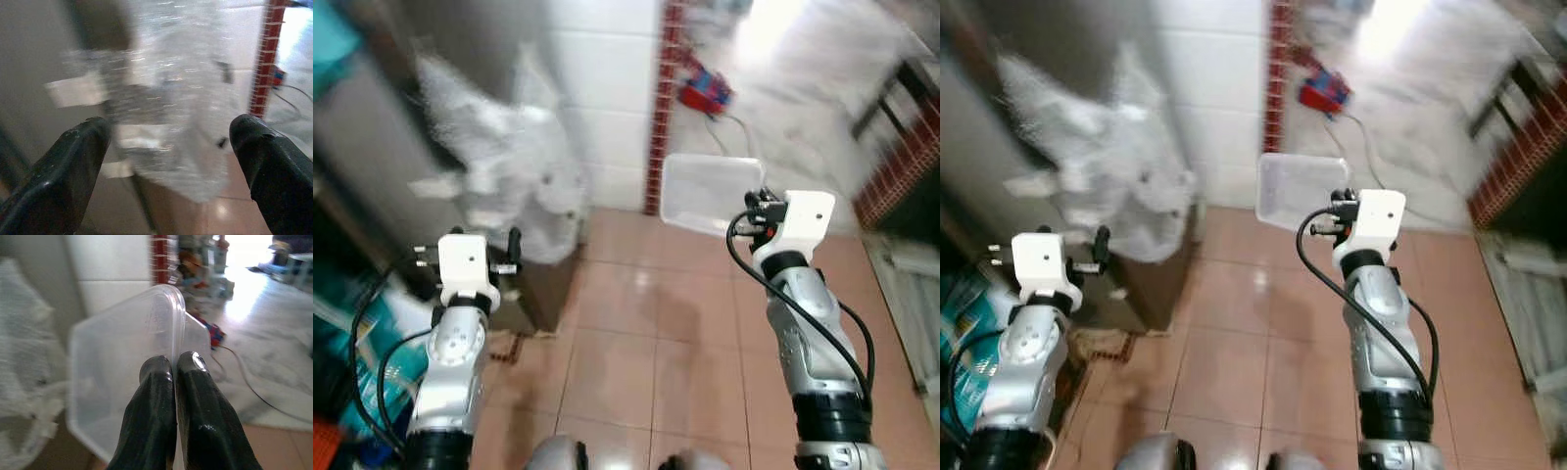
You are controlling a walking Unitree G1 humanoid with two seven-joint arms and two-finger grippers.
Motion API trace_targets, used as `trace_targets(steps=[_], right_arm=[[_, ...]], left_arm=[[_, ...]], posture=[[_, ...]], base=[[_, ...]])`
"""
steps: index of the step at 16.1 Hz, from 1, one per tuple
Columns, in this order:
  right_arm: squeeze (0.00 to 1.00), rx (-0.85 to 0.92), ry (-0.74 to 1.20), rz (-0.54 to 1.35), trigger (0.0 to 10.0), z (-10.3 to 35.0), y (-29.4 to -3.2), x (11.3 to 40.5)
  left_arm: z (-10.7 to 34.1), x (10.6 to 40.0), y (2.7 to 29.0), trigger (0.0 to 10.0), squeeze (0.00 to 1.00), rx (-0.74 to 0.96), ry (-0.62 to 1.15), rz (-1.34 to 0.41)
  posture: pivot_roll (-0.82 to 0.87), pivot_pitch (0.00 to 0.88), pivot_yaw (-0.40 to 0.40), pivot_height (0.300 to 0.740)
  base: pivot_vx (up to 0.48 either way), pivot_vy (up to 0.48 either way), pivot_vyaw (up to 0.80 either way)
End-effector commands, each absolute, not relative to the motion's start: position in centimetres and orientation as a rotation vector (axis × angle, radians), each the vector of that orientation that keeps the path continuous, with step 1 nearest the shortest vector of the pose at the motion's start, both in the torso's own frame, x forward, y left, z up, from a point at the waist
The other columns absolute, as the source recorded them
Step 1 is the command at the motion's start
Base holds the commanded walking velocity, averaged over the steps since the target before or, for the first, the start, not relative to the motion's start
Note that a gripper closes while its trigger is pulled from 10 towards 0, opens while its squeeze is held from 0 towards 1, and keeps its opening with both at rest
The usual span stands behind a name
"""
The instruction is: Restocking fridge
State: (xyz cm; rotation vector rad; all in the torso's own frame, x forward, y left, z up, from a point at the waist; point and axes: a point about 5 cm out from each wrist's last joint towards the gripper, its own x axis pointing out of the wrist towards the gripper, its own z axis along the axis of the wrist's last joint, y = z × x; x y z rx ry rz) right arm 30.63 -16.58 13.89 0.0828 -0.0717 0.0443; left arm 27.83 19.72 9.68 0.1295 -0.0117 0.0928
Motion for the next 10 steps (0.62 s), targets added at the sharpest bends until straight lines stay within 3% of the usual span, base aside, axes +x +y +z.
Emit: trace_targets(steps=[1, 4, 10], right_arm=[[0.0, 0.092, -0.087, 0.074, 10.0, 14.3, -15.6, 30.8], [0.0, 0.089, -0.086, 0.079, 10.0, 14.3, -15.6, 30.9], [0.0, 0.052, -0.093, 0.1, 10.0, 14.6, -16.4, 32.5]], left_arm=[[9.5, 27.4, 20.8, 10.0, 0.0, 0.156, 0.004, 0.145], [9.4, 27.6, 21.0, 10.0, 0.0, 0.17, 0.007, 0.167], [9.8, 28.3, 20.9, 10.0, 0.0, 0.202, -0.012, 0.183]], posture=[[0.06, 0.07, -0.008, 0.74], [0.06, 0.067, -0.009, 0.74], [0.07, 0.052, -0.028, 0.74]], base=[[0.0, 0.0, 0.79], [0.0, 0.0, 0.68], [0.0, 0.0, 0.0]])
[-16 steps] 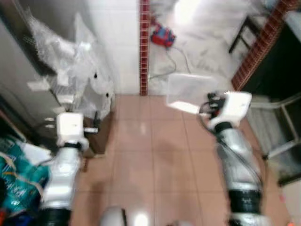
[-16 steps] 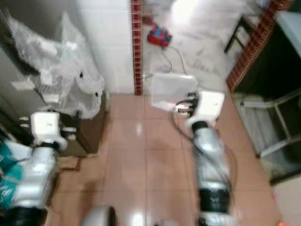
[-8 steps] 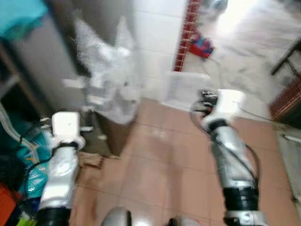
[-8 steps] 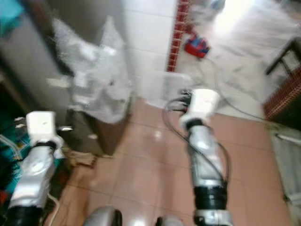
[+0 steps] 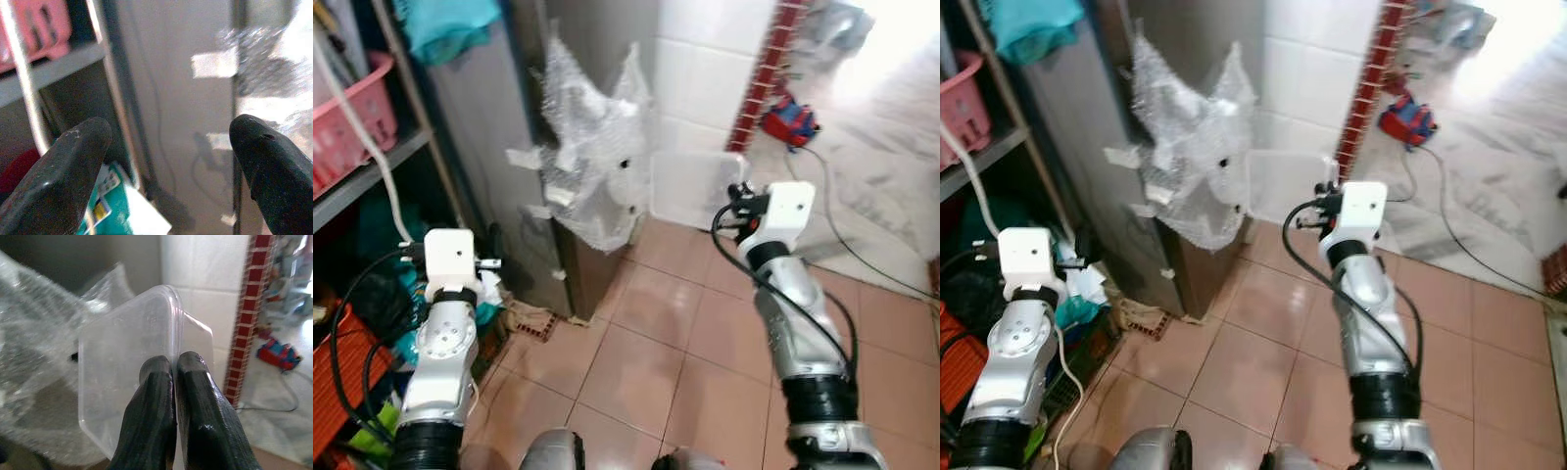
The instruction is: Restocking fridge
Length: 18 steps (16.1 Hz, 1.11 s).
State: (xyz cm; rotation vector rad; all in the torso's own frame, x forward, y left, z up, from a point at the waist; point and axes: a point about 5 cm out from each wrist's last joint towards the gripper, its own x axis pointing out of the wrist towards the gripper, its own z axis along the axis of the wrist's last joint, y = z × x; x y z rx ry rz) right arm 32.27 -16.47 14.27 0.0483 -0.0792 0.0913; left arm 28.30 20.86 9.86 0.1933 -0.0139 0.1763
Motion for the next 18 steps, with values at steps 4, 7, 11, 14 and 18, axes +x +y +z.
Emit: trace_targets(steps=[4, 7, 11, 14, 18], right_arm=[[0.0, 0.008, -0.083, 0.2, 10.0, 15.2, -15.1, 33.0], [0.0, -0.047, -0.052, 0.31, 10.0, 14.4, -14.5, 32.1], [0.0, -0.022, -0.07, 0.31, 10.0, 14.0, -13.9, 31.6], [0.0, 0.026, -0.103, 0.172, 10.0, 13.4, -13.6, 31.0], [0.0, 0.049, -0.078, 0.096, 10.0, 12.5, -13.9, 30.2]], left_arm=[[10.1, 29.3, 20.3, 10.0, 0.0, 0.201, -0.011, 0.143], [9.6, 29.0, 19.9, 10.0, 0.0, 0.176, 0.005, 0.076], [9.6, 29.4, 20.1, 10.0, 0.0, 0.16, -0.008, 0.076], [9.7, 29.2, 20.7, 10.0, 0.0, 0.136, -0.014, 0.102], [9.5, 29.3, 20.0, 10.0, 0.0, 0.142, -0.01, 0.065]], posture=[[0.07, 0.084, -0.028, 0.74], [0.06, 0.052, 0.012, 0.74], [0.06, 0.006, -0.004, 0.74], [0.07, 0.016, 0.006, 0.74], [0.05, 0.047, 0.015, 0.74]], base=[[0.0, 0.0, 0.0], [0.0, 0.0, 0.0], [0.0, 0.0, -0.27], [0.0, 0.0, -0.5], [0.13, 0.277, 0.0]])
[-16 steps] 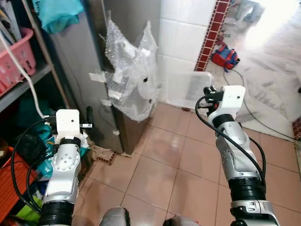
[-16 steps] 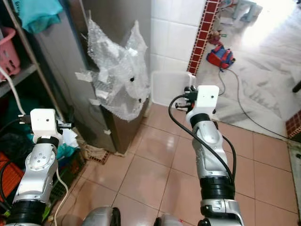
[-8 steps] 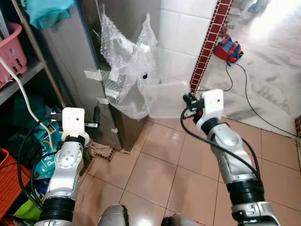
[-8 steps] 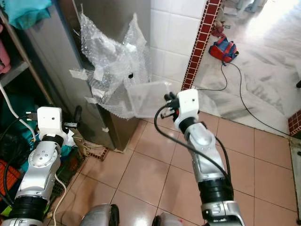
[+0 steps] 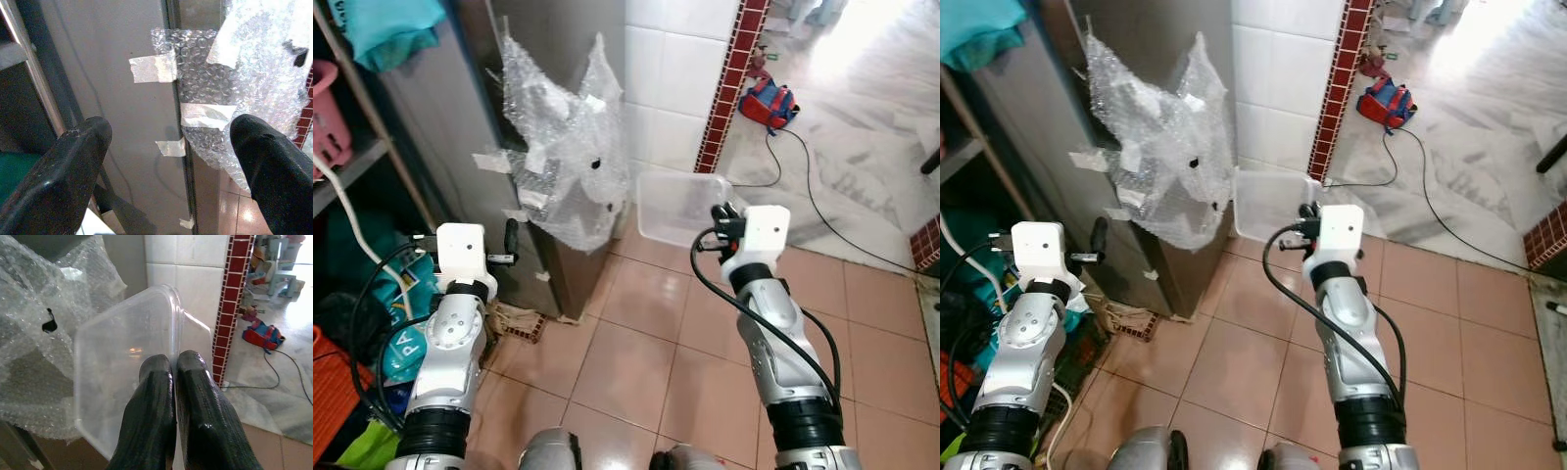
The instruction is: Restocking fridge
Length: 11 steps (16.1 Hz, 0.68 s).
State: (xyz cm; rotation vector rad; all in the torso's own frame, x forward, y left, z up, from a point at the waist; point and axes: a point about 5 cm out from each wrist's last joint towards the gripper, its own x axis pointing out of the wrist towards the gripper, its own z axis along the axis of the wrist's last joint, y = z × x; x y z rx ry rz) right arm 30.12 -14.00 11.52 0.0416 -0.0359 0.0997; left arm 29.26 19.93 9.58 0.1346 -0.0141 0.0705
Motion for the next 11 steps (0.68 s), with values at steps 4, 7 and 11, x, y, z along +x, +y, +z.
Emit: trace_targets(steps=[4, 7, 11], right_arm=[[0.0, 0.031, -0.07, 0.097, 10.0, 12.38, -14.59, 30.24], [0.0, 0.027, -0.078, 0.085, 10.0, 12.59, -14.57, 30.62], [0.0, 0.03, -0.08, 0.082, 10.0, 12.61, -14.46, 30.66]], left_arm=[[9.64, 29.53, 19.7, 10.0, 0.0, 0.133, -0.022, 0.067], [9.27, 29.2, 19.18, 10.0, 0.0, 0.127, -0.017, 0.057], [9.26, 29.29, 19.06, 10.0, 0.0, 0.116, -0.015, 0.055]], posture=[[0.04, 0.044, 0.002, 0.74], [0.05, 0.038, 0.006, 0.74], [0.05, 0.036, 0.008, 0.74]], base=[[0.343, 0.07, -0.1], [0.359, 0.0, 0.0], [0.344, 0.088, 0.0]])
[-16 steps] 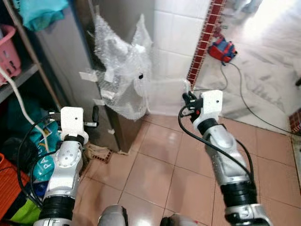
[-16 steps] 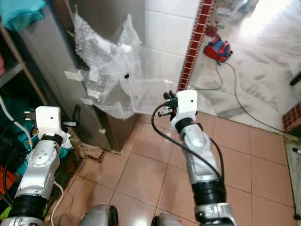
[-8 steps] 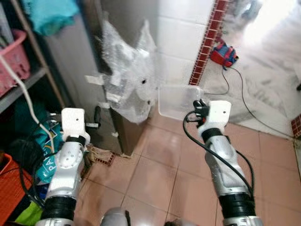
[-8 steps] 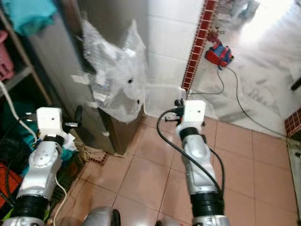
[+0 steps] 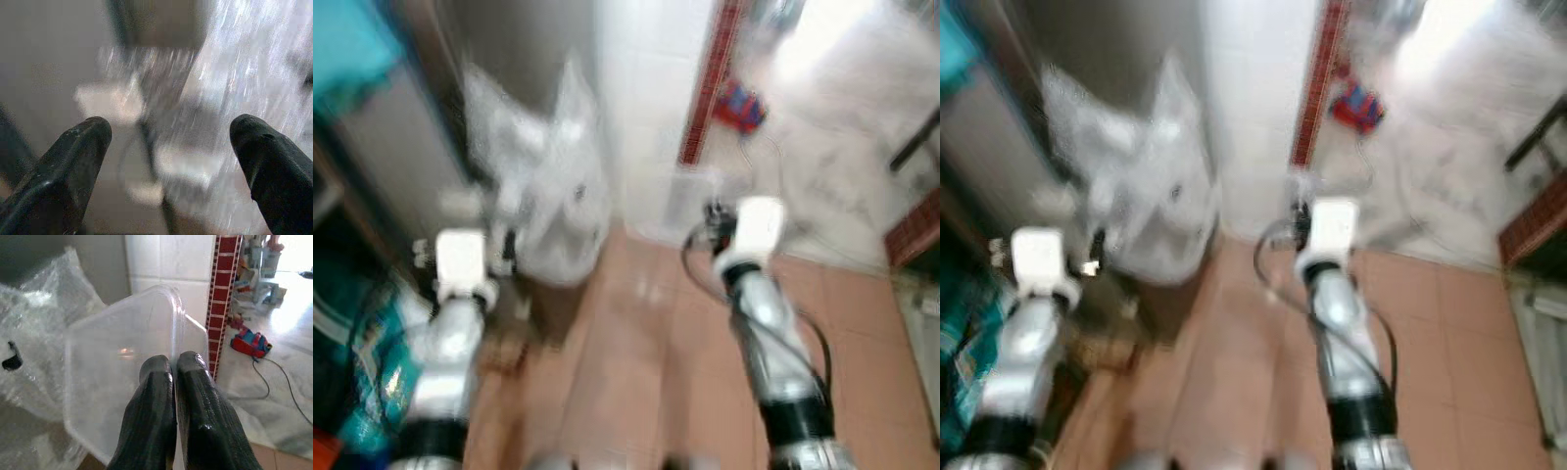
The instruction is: Restocking fridge
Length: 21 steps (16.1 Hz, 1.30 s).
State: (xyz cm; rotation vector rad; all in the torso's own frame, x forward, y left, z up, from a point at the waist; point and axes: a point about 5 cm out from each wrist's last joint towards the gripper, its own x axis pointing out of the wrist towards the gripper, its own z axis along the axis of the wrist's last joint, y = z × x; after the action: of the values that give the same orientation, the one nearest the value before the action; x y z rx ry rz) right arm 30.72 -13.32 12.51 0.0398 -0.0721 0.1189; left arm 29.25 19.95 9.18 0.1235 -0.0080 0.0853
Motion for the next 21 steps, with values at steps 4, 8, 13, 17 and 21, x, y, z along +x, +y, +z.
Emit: trace_targets(steps=[4, 8, 13, 17, 21], right_arm=[[0.0, 0.027, -0.077, 0.073, 10.0, 12.4, -14.7, 30.5], [0.0, 0.023, -0.075, 0.066, 10.0, 12.4, -14.8, 30.6], [0.0, 0.02, -0.075, 0.059, 10.0, 12.4, -14.9, 30.6], [0.0, 0.018, -0.082, 0.053, 10.0, 12.7, -14.8, 30.9], [0.0, 0.017, -0.094, 0.054, 10.0, 13.1, -14.6, 31.0]], left_arm=[[9.2, 29.2, 19.1, 10.0, 0.0, 0.116, -0.012, 0.059], [9.1, 29.2, 19.1, 10.0, 0.0, 0.103, -0.002, 0.067], [9.2, 29.3, 18.7, 10.0, 0.0, 0.109, -0.014, 0.06], [9.5, 29.7, 18.5, 10.0, 0.0, 0.11, -0.013, 0.034], [9.9, 31.0, 16.6, 10.0, 0.0, 0.093, -0.01, -0.115]], posture=[[0.05, 0.036, 0.009, 0.74], [0.05, 0.037, 0.007, 0.74], [0.05, 0.039, 0.006, 0.74], [0.05, 0.054, 0.013, 0.74], [0.03, 0.067, 0.007, 0.74]], base=[[0.302, 0.268, 0.0], [0.275, 0.372, 0.0], [0.0, 0.145, 0.0], [0.0, 0.0, 0.0], [0.0, 0.0, 0.0]])
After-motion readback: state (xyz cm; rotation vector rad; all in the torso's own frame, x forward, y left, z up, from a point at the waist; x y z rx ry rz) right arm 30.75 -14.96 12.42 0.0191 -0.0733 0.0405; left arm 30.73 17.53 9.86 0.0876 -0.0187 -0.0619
